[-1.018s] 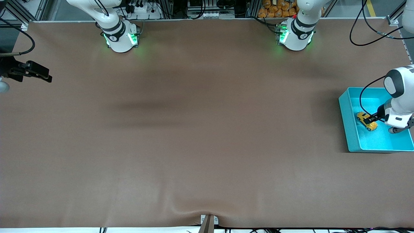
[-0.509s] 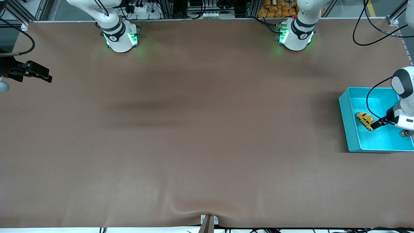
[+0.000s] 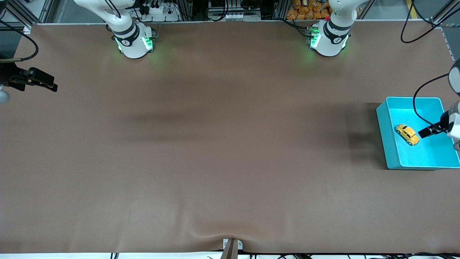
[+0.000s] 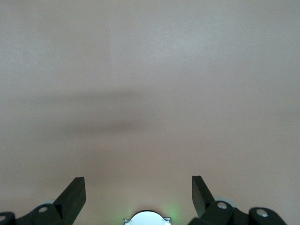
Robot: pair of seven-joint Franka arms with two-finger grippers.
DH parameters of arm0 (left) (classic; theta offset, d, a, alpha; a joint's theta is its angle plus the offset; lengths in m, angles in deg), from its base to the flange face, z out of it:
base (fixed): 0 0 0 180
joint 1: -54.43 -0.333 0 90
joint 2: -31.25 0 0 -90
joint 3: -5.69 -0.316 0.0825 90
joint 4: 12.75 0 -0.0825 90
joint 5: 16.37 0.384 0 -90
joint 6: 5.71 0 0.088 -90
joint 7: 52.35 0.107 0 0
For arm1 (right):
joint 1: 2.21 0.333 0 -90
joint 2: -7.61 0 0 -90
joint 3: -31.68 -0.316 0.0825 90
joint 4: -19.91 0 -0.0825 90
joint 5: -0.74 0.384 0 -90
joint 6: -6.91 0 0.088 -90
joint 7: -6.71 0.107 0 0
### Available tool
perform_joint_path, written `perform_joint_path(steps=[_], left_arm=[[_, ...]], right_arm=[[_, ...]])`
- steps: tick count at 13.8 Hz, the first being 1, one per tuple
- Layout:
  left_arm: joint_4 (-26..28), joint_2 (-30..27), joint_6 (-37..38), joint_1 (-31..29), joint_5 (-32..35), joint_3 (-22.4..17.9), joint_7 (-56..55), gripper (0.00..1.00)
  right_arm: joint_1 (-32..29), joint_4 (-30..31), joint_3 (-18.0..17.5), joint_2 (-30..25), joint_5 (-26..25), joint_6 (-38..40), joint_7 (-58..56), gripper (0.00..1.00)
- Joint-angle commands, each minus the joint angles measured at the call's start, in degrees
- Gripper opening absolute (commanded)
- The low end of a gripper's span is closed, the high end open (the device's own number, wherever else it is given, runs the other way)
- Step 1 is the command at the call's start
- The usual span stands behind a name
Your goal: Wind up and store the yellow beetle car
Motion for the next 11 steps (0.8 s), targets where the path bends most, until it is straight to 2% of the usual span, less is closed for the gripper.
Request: perform_joint_path(steps=[1, 2, 5, 7, 9, 11], left_arm=[[-10.3, -0.2, 13.7, 3.8, -0.9, 3.8, 0.6, 1.0], [-12.4, -0.7, 16.6, 5.9, -2.6, 3.8, 0.6, 1.0], [-13.1, -5.3, 18.3, 9.9, -9.1, 3.7, 0.6, 1.0], [-14.4, -6.6, 21.4, 13.0, -9.9, 3.9, 2.1, 1.0], [-17.4, -7.1, 24.1, 13.8, -13.9, 3.9, 8.2, 1.0], [-18.4, -9.1, 26.1, 14.6, -15.9, 3.9, 9.6, 1.0]], right_arm=[[-0.3, -0.4, -0.3, 0.0, 0.0, 0.5, 0.9, 1.0], [-0.3, -0.4, -0.3, 0.0, 0.0, 0.5, 0.9, 1.0], [-0.3, -0.4, -0.3, 0.0, 0.0, 0.5, 0.9, 1.0], [-0.4, -0.5, -0.3, -0.1, 0.0, 0.8, 0.9, 1.0], [-0.4, -0.6, -0.3, -0.2, 0.0, 1.1, 0.9, 1.0], [-0.4, -0.7, -0.2, -0.3, 0.0, 1.1, 1.0, 1.0]])
